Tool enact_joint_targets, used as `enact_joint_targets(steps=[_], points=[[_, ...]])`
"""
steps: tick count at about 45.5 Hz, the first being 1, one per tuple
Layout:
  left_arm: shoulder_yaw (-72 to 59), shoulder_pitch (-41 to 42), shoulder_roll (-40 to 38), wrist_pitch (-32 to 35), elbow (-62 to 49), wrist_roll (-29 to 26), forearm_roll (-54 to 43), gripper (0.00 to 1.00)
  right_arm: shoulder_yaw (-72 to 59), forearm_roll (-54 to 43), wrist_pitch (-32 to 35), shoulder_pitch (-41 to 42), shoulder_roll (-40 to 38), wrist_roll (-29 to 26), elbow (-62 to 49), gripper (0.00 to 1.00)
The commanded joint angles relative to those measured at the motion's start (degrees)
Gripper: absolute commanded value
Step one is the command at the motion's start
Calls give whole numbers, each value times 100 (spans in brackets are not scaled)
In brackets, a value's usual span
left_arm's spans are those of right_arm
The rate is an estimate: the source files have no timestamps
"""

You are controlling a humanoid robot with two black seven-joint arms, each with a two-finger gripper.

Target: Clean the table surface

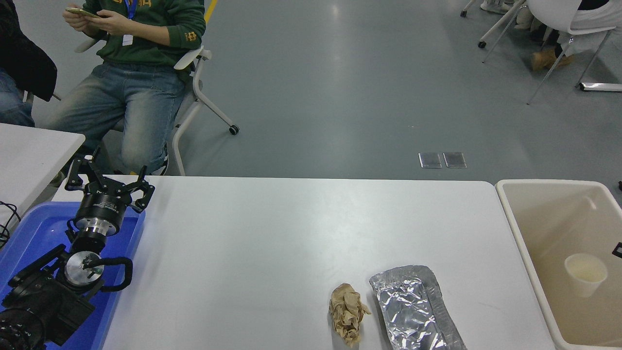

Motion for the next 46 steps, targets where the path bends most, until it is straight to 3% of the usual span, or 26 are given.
enact_joint_targets(steps=[1,36,46], points=[[0,-4,0,0,0,0,0,100,17,62,53,44,-37,7,-31,100],[0,5,0,0,0,0,0,100,122,931,36,132,-432,34,-31,100],[0,-4,0,0,0,0,0,100,1509,1134,71,387,-652,42,180,100]])
